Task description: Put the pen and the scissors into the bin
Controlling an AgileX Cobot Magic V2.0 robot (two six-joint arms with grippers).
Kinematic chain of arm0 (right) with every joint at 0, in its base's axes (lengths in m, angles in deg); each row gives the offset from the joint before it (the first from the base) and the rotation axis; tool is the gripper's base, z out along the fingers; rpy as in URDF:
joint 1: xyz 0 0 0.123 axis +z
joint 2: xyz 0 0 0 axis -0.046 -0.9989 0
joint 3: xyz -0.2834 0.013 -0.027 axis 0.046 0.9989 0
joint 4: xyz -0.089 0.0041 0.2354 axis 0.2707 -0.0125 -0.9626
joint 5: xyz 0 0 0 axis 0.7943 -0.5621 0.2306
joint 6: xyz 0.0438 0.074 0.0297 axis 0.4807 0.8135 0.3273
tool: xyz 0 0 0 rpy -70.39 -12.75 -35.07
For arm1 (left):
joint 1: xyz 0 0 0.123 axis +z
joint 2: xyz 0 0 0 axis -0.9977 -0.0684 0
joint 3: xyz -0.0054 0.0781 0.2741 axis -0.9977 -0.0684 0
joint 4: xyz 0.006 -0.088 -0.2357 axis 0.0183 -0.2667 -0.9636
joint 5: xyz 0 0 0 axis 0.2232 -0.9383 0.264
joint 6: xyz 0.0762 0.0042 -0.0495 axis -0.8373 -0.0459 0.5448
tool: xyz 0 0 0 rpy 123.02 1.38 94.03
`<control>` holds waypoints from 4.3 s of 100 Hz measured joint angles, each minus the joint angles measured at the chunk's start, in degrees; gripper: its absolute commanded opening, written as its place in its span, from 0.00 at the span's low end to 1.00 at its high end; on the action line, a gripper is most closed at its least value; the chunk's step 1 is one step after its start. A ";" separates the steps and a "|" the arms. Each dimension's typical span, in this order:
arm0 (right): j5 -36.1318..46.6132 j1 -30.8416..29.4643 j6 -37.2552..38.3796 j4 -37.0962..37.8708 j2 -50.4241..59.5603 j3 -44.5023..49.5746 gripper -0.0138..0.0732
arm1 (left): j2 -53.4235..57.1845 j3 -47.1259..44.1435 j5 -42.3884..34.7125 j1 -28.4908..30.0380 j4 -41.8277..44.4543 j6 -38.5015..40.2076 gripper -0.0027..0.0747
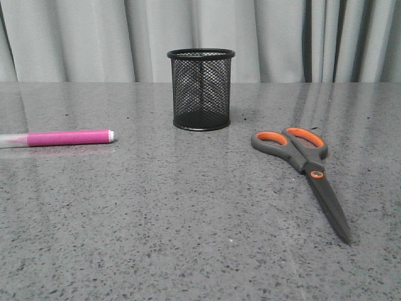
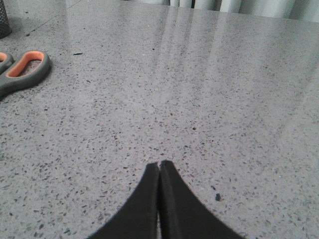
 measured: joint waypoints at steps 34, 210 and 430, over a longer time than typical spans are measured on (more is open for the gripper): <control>0.00 0.00 0.00 0.00 0.00 0.00 0.08 | 0.00 0.00 0.00 0.00 0.00 0.00 0.01; 18.70 -0.03 0.25 -35.49 0.00 0.00 0.08 | 0.00 0.10 -20.07 0.00 -36.87 0.00 0.01; -8.10 4.01 -11.00 -36.35 -10.39 -15.26 0.53 | -94.97 74.33 41.25 -16.30 5.13 -65.75 0.48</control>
